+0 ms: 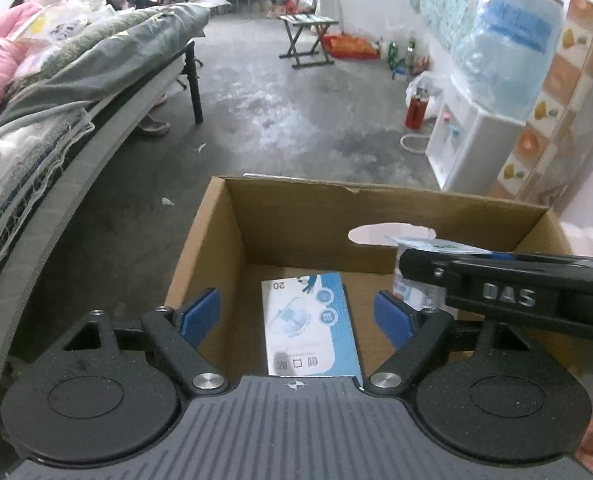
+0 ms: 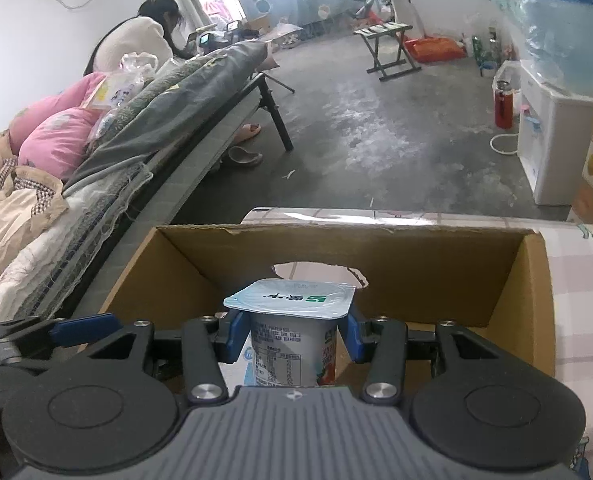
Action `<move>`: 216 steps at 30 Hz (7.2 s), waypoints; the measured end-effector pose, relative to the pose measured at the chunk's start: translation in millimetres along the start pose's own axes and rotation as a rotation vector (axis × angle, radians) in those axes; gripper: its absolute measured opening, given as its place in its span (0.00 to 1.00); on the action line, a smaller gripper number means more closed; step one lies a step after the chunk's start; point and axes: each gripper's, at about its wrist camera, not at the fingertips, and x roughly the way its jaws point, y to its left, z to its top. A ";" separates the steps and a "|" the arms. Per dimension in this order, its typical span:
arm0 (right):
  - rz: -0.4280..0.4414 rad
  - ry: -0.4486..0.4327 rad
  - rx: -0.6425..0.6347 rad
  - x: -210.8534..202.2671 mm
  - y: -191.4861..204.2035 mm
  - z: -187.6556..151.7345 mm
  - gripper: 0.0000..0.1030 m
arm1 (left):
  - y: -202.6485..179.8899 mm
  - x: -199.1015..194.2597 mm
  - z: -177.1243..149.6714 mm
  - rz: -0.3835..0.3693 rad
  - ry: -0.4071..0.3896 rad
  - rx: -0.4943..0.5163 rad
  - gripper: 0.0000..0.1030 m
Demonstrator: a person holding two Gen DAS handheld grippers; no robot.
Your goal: Organize soft objects
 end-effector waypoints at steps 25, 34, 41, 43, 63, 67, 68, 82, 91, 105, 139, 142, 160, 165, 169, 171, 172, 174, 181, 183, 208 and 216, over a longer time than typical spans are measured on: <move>0.008 0.141 0.154 -8.3 -19.4 -8.1 0.52 | 28.5 -29.8 -9.7 -0.079 -0.061 -0.128 0.82; -0.016 0.201 0.185 24.0 -16.7 7.2 0.60 | 38.0 -39.5 -10.1 -0.108 -0.075 -0.159 0.82; -0.046 0.217 0.176 49.9 -18.0 11.6 0.49 | 43.1 -39.0 -10.6 -0.108 -0.073 -0.174 0.82; -0.044 0.189 0.152 45.2 -15.6 10.9 0.33 | 43.6 -38.3 -10.9 -0.106 -0.073 -0.177 0.82; -0.020 0.239 0.179 60.3 -11.6 22.4 0.62 | 43.6 -39.1 -8.6 -0.123 -0.073 -0.192 0.82; -0.009 0.269 0.216 75.9 -16.0 20.1 0.62 | 47.7 -37.0 -8.6 -0.114 -0.071 -0.204 0.82; 0.000 0.264 0.219 77.5 -16.7 19.7 0.62 | 48.5 -36.7 -8.7 -0.112 -0.071 -0.208 0.82; 0.030 0.094 -0.008 44.5 4.6 11.2 0.51 | 58.0 -40.3 -8.9 -0.120 -0.068 -0.252 0.82; -0.003 0.058 -0.148 24.8 20.7 -1.4 0.50 | 60.2 -41.6 -9.8 -0.126 -0.069 -0.263 0.82; -0.029 0.034 -0.163 40.0 23.6 -7.2 0.50 | 61.2 -47.4 -12.4 -0.121 -0.079 -0.270 0.82; -0.017 0.169 0.187 47.9 24.7 -23.8 0.47 | 69.4 -62.2 -17.4 -0.136 -0.095 -0.285 0.82; -0.033 0.135 0.143 47.5 30.9 -23.4 0.47 | 69.3 -60.0 -17.6 -0.132 -0.089 -0.283 0.82; -0.091 0.123 -0.037 27.5 41.9 -28.5 0.43 | 71.6 -60.1 -17.0 -0.122 -0.087 -0.280 0.82; -0.031 0.032 -0.010 -16.9 35.8 -22.2 0.53 | 68.2 -71.2 -18.1 -0.118 -0.094 -0.274 0.82; 0.058 -0.046 0.039 -71.6 25.0 -23.6 0.54 | 61.5 -89.9 -19.8 -0.125 -0.111 -0.262 0.83; 0.104 -0.086 0.048 -106.4 19.2 -31.7 0.54 | 56.4 -102.1 -22.1 -0.136 -0.123 -0.244 0.85; 0.117 -0.100 0.049 -122.3 16.7 -36.1 0.55 | 53.0 -110.1 -24.3 -0.143 -0.130 -0.228 0.86; 0.149 -0.130 0.055 -158.3 7.2 -52.1 0.57 | 45.1 -124.3 -29.5 -0.156 -0.141 -0.199 0.88; 0.196 -0.275 0.130 -280.9 -49.0 -145.0 0.57 | -3.2 -171.2 -69.7 -0.282 -0.133 -0.055 0.94; 0.174 -0.316 0.169 -309.7 -68.0 -177.8 0.58 | -22.8 -178.0 -85.4 -0.340 -0.113 -0.007 0.94; -0.028 -0.468 0.542 -360.5 -237.2 -342.0 0.27 | -276.1 -147.5 -219.2 -0.380 -0.144 0.555 0.86; -0.233 -0.503 0.377 -375.4 -245.1 -302.2 0.31 | -321.6 -122.4 -209.8 -0.448 -0.201 0.536 0.73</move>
